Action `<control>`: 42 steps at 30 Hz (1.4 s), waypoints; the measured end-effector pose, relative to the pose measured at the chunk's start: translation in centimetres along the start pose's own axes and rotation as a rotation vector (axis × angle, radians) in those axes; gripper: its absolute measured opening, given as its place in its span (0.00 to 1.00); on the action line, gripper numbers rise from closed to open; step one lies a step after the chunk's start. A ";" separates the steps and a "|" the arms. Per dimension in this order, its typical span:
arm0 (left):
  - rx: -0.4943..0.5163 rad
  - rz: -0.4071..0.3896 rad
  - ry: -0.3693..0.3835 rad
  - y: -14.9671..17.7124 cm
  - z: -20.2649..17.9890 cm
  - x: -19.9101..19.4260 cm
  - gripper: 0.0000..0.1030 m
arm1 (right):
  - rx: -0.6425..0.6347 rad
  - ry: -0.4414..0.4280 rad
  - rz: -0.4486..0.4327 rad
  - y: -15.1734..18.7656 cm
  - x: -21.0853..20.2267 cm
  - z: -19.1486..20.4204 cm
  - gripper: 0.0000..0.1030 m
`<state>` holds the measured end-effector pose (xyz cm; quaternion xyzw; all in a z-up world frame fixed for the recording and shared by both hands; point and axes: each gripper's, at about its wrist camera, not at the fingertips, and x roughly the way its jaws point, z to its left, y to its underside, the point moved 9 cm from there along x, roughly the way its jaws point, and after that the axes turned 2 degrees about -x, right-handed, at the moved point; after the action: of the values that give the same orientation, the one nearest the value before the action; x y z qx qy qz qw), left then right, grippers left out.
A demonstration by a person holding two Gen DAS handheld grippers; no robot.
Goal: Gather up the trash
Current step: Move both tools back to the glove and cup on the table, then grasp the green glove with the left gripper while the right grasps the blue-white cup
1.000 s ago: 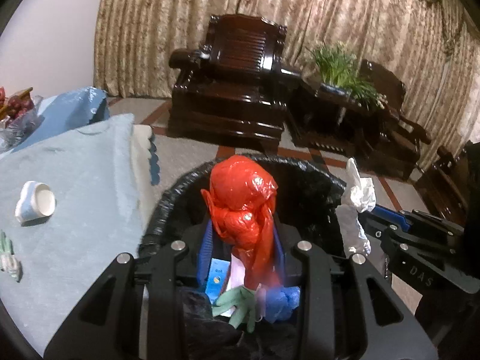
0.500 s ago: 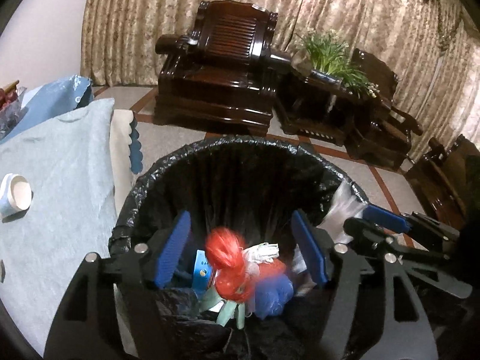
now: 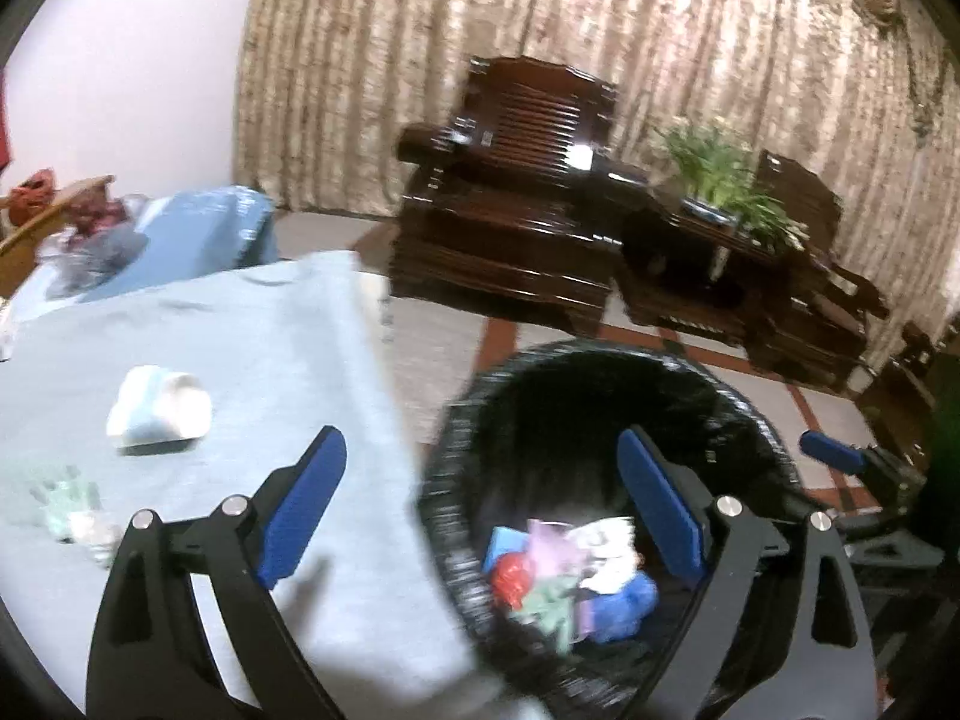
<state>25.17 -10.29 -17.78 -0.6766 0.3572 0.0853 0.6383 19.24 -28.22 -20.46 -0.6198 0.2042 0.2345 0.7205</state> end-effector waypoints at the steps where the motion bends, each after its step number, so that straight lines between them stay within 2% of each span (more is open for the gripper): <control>1: -0.007 -0.004 -0.016 -0.1 0.8 -0.5 0.87 | -0.007 -0.016 -0.007 -0.4 0.0 0.9 0.94; 10: -0.121 -0.053 -0.267 0.5 13.3 -6.6 0.88 | -0.079 -0.175 -0.048 -3.2 1.8 10.8 0.94; 19: -0.212 -0.057 -0.435 1.7 22.6 -10.0 0.88 | -0.160 -0.301 -0.043 -4.6 5.2 20.9 0.94; 24: -0.227 -0.025 -0.475 2.9 25.5 -9.5 0.88 | -0.177 -0.339 -0.019 -4.6 8.3 24.9 0.94; 29: -0.239 0.027 -0.498 4.8 27.3 -7.5 0.88 | -0.191 -0.347 -0.001 -4.2 11.4 27.1 0.94; 36: -0.276 0.080 -0.490 6.2 28.4 -4.2 0.88 | -0.178 -0.315 0.027 -4.0 15.2 27.4 0.94; 42: -0.298 0.127 -0.509 6.5 28.8 -1.6 0.88 | -0.182 -0.302 0.033 -3.9 16.3 27.2 0.94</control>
<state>29.96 17.39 -27.02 -0.6961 0.2110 0.3432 0.5943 34.79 -0.40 -22.82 -0.6367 0.0816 0.3541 0.6802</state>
